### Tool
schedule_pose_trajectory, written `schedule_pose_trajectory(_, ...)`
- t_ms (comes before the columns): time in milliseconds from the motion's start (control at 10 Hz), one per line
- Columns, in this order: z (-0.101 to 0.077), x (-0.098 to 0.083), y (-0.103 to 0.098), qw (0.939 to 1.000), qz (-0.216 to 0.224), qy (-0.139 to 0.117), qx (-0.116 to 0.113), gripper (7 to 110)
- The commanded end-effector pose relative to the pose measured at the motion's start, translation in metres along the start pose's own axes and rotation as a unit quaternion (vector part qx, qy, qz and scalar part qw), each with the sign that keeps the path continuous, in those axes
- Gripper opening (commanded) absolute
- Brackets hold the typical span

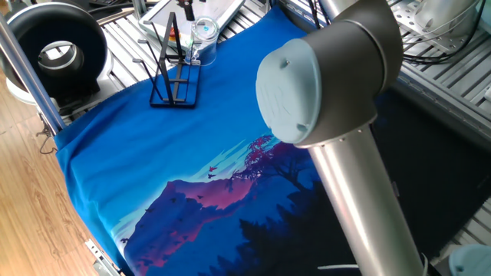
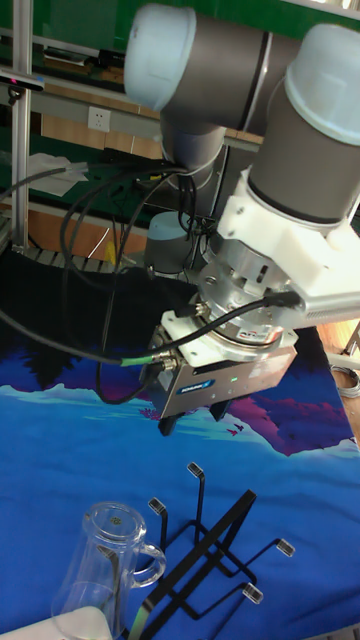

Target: Put the cup on the cup rack

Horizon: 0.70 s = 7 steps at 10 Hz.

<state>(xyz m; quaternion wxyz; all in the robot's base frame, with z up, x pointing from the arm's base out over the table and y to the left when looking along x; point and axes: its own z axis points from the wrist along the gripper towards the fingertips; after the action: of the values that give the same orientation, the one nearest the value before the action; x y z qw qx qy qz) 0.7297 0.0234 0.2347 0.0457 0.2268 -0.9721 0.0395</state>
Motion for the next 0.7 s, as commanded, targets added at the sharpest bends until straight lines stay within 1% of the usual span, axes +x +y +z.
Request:
schedule_pose_trajectory(0, 0.004, 0.005, 0.018, 0.9975, 0.067, 0.019, 0.01, 66)
schedule_pose_trajectory(100, 0.006, 0.007, 0.018, 0.9966, 0.078, 0.024, 0.008, 66)
schedule_pose_trajectory(200, 0.006, 0.013, 0.022, 0.9949, 0.095, 0.035, -0.003, 44)
schedule_pose_trajectory(300, 0.005, 0.019, 0.019, 0.994, 0.101, 0.042, -0.002, 44)
schedule_pose_trajectory(400, 0.007, 0.013, 0.014, 0.99, 0.138, 0.028, -0.005, 44)
schedule_pose_trajectory(500, 0.01, 0.005, 0.001, 0.9871, 0.16, 0.005, -0.001, 44)
schedule_pose_trajectory(600, 0.012, 0.0, 0.0, 0.9843, 0.175, -0.014, -0.02, 44)
